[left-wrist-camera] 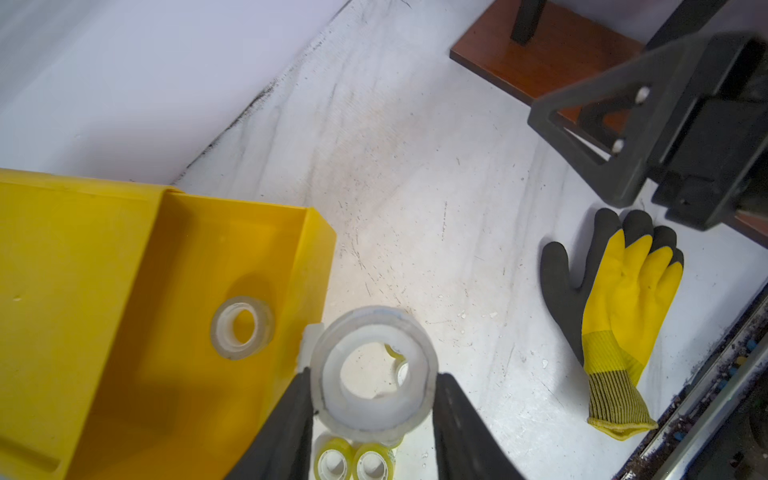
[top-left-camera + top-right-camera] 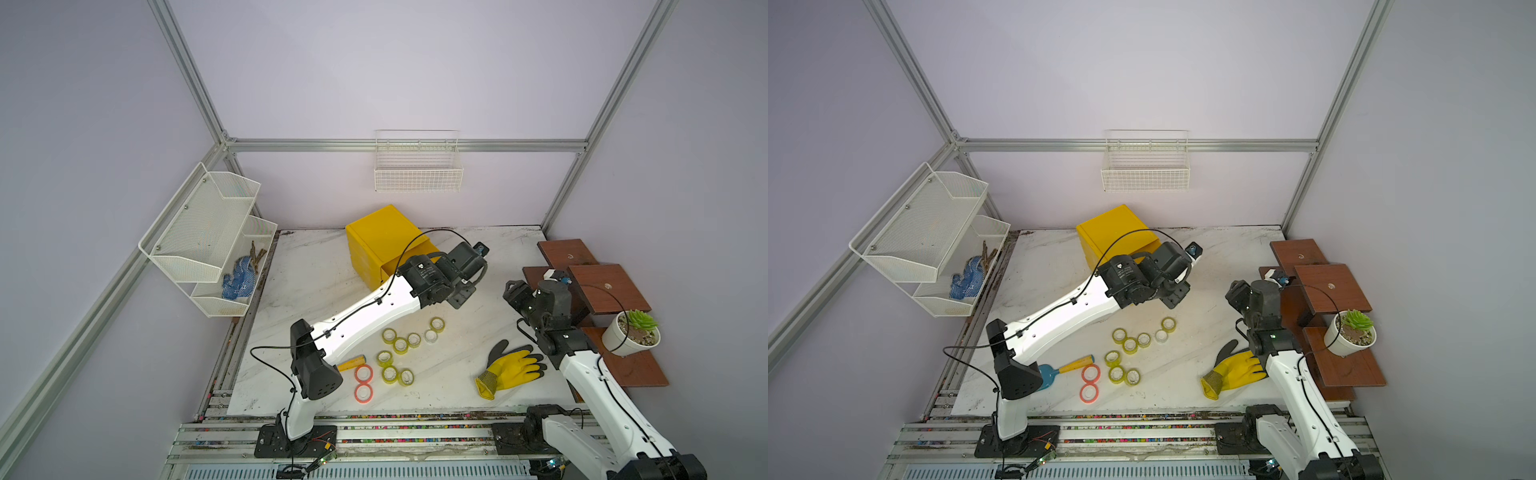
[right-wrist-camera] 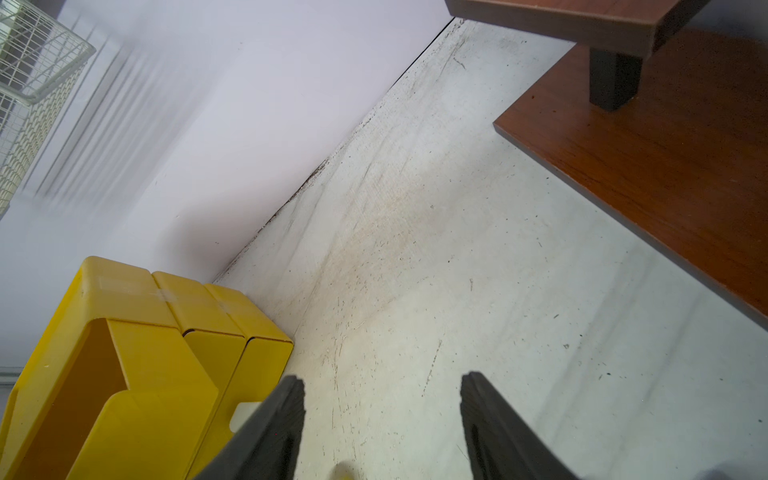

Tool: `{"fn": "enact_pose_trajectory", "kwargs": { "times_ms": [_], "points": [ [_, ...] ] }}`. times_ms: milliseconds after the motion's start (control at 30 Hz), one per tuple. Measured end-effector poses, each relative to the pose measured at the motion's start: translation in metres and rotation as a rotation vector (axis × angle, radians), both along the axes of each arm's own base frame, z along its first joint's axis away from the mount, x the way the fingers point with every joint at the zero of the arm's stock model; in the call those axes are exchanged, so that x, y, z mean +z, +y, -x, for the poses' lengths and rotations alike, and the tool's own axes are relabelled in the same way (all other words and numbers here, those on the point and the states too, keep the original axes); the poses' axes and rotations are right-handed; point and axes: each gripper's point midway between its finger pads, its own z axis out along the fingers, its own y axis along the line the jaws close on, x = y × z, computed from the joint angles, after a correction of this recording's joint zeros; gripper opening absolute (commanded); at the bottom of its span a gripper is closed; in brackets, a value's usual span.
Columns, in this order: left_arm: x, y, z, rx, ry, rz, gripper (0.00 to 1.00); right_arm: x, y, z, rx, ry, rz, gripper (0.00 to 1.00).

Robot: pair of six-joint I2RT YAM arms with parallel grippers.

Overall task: Place the transparent tape into the drawer according to color
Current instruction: Place the tape in the drawer.

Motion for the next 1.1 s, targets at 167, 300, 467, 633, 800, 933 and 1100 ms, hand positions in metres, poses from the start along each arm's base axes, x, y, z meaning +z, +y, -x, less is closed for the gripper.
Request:
{"fn": "enact_pose_trajectory", "kwargs": {
  "times_ms": [167, 300, 467, 633, 800, 933, 1100],
  "points": [
    [0.004, 0.041, -0.037, 0.121, 0.004, 0.015, 0.44, 0.0, 0.001, -0.002, 0.001, -0.002, -0.007, 0.64],
    [-0.019, 0.071, -0.059, 0.208, 0.053, -0.015, 0.52, 0.001, 0.002, -0.002, 0.007, -0.006, -0.014, 0.7],
    [-0.041, 0.069, -0.053, 0.205, 0.11, -0.028, 0.58, -0.003, 0.004, -0.005, 0.02, 0.003, -0.02, 0.7],
    [-0.05, 0.063, -0.046, 0.185, 0.134, -0.024, 0.66, -0.01, 0.008, -0.008, 0.041, 0.019, -0.03, 0.7],
    [-0.051, 0.066, -0.041, 0.187, 0.144, -0.011, 0.76, -0.013, 0.012, -0.01, 0.06, 0.026, -0.04, 0.7],
    [-0.042, 0.068, -0.037, 0.183, 0.13, 0.022, 0.99, -0.019, 0.013, -0.011, 0.066, 0.043, -0.04, 0.7],
    [-0.029, 0.08, -0.026, 0.196, 0.113, 0.078, 1.0, -0.032, 0.014, -0.013, 0.077, 0.087, -0.028, 0.7]
  ]
}}
